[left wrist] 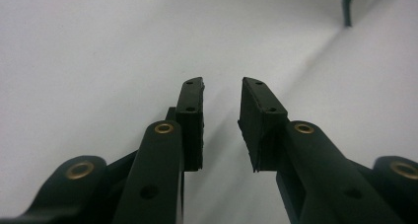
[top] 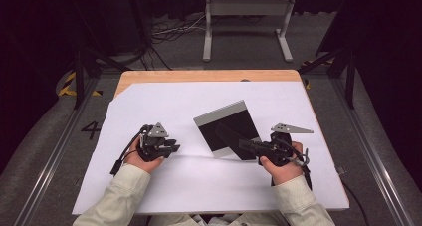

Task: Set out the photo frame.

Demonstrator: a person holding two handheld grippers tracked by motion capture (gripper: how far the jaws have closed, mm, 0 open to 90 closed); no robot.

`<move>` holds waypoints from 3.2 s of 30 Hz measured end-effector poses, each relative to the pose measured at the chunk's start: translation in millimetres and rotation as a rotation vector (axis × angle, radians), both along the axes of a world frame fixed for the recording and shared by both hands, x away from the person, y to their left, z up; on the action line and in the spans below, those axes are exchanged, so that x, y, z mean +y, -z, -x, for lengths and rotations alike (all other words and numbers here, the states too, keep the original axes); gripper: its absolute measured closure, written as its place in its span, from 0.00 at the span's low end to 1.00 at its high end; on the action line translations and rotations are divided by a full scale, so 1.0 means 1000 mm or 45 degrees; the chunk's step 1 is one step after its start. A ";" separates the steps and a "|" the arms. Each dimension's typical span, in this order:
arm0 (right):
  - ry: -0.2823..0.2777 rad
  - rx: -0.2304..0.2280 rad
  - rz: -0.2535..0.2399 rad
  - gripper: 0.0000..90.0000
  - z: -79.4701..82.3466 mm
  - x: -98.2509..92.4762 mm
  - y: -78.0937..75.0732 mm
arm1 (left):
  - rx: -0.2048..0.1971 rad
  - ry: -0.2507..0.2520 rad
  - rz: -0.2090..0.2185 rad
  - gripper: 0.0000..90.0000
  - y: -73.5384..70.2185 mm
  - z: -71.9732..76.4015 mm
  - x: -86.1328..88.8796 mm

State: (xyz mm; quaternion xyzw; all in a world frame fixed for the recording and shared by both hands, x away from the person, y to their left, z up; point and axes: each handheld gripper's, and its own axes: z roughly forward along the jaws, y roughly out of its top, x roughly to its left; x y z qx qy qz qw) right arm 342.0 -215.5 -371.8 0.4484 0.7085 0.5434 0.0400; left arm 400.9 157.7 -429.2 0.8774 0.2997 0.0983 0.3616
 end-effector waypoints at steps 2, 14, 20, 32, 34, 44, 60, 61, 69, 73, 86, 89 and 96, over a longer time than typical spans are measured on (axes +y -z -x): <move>0.016 -0.067 0.025 0.97 -0.001 0.002 0.003 | 0.001 0.001 0.001 0.80 0.000 0.000 0.000; 0.072 -0.242 0.067 0.97 -0.015 0.004 0.012 | 0.002 0.017 -0.017 0.80 0.002 0.000 -0.004; 0.091 -0.299 0.065 0.97 -0.027 0.004 0.017 | 0.003 0.015 -0.016 0.80 0.002 0.000 -0.003; 0.060 -0.341 0.075 0.97 -0.035 0.002 0.024 | -0.004 0.009 -0.012 0.80 0.001 0.001 -0.003; 0.055 -0.334 0.081 0.96 -0.035 0.000 0.024 | -0.003 0.010 -0.012 0.80 0.001 0.001 -0.003; -0.024 -0.267 0.204 0.94 -0.037 -0.015 0.025 | 0.000 0.014 -0.009 0.79 0.001 0.000 -0.003; -0.209 -0.232 0.497 0.92 -0.034 -0.024 0.032 | -0.008 0.018 0.003 0.79 0.001 -0.002 -0.005; -0.218 -0.234 0.526 0.92 -0.034 -0.024 0.033 | -0.007 0.017 0.003 0.79 0.000 -0.002 -0.004; -0.267 -0.237 0.623 0.91 -0.035 -0.026 0.037 | -0.009 0.018 -0.002 0.78 0.001 -0.002 -0.005; -0.286 -0.248 0.717 0.91 -0.035 -0.026 0.041 | -0.007 0.016 -0.006 0.77 0.001 -0.002 -0.006; -0.311 -0.205 0.780 0.92 -0.038 -0.029 0.047 | -0.029 0.002 -0.021 0.73 0.002 -0.003 -0.006; -0.312 -0.197 0.782 0.92 -0.039 -0.029 0.048 | -0.034 -0.007 -0.019 0.72 0.002 -0.003 -0.006; -0.303 -0.169 0.801 0.90 -0.040 -0.033 0.051 | -0.048 -0.023 -0.021 0.71 0.002 -0.004 -0.003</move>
